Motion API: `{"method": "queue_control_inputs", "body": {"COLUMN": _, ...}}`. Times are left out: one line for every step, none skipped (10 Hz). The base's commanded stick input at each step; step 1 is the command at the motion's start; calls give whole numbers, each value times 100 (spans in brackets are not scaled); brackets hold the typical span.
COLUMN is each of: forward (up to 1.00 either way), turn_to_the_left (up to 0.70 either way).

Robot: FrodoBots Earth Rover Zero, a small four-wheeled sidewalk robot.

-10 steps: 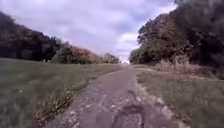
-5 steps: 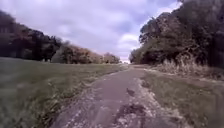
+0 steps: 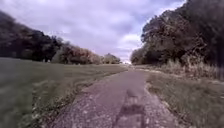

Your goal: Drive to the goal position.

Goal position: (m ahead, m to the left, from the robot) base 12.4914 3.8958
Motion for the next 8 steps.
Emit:
{"method": "queue_control_inputs", "body": {"forward": 100, "turn_to_the_left": -36}}
{"method": "queue_control_inputs", "body": {"forward": 100, "turn_to_the_left": -11}}
{"method": "queue_control_inputs", "body": {"forward": 100, "turn_to_the_left": 0}}
{"method": "queue_control_inputs", "body": {"forward": 100, "turn_to_the_left": 0}}
{"method": "queue_control_inputs", "body": {"forward": 100, "turn_to_the_left": 0}}
{"method": "queue_control_inputs", "body": {"forward": 100, "turn_to_the_left": 0}}
{"method": "queue_control_inputs", "body": {"forward": 100, "turn_to_the_left": 0}}
{"method": "queue_control_inputs", "body": {"forward": 100, "turn_to_the_left": 0}}
